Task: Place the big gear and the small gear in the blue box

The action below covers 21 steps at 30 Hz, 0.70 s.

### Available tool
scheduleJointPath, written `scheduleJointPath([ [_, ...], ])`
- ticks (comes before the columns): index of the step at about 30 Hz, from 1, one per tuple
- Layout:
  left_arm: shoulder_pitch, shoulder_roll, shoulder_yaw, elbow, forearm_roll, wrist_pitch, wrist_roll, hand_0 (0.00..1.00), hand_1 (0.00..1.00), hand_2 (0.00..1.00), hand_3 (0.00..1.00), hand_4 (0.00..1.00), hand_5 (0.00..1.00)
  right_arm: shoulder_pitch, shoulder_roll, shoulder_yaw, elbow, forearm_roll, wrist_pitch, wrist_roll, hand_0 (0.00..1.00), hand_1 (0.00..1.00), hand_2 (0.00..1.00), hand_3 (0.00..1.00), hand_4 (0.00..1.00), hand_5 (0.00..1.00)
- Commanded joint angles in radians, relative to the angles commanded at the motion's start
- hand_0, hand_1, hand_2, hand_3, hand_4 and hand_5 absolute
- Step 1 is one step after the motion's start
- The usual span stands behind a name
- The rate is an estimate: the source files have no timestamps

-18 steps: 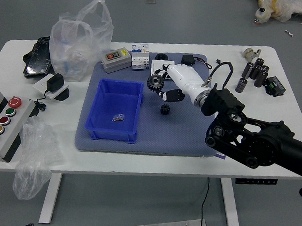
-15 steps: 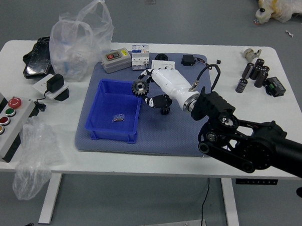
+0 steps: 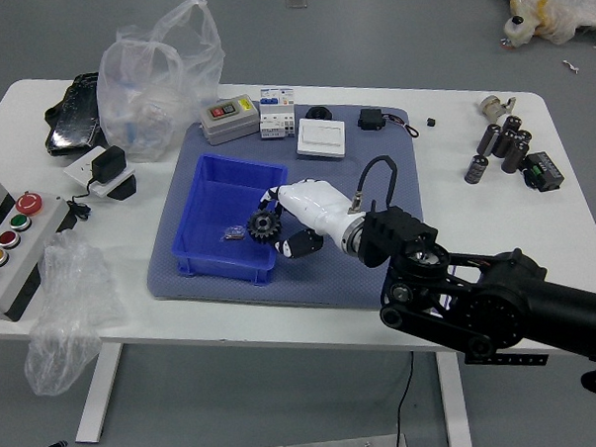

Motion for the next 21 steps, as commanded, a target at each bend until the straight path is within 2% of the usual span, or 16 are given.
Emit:
scheduleJointPath([
  [3, 0.000, 0.000, 0.000, 0.000, 0.000, 0.000, 0.000, 0.647, 0.479, 0.521, 0.709, 0.729, 0.632, 0.000, 0.000, 0.001, -0.003, -0.005, -0.004, 0.001, 0.943, 0.771, 0.750, 0.708, 0.397, 0.151],
  [4, 0.000, 0.001, 0.000, 0.000, 0.000, 0.000, 0.000, 0.647, 0.480, 0.522, 0.709, 0.728, 0.631, 0.000, -0.001, 0.002, -0.003, -0.006, -0.007, 0.004, 0.956, 0.832, 0.917, 0.950, 0.480, 0.153],
  [14, 0.001, 0.000, -0.001, 0.000, -0.001, 0.000, 0.000, 0.647, 0.479, 0.522, 0.709, 0.728, 0.631, 0.002, -0.003, 0.012, 0.001, -0.016, -0.092, 0.055, 0.948, 0.833, 0.922, 0.971, 0.478, 0.137],
  [21, 0.002, 0.001, 0.000, 0.001, -0.001, 0.000, 0.000, 0.647, 0.479, 0.521, 0.709, 0.728, 0.630, -0.024, -0.006, 0.062, -0.006, -0.022, -0.117, 0.062, 0.941, 0.838, 0.928, 0.989, 0.473, 0.153],
])
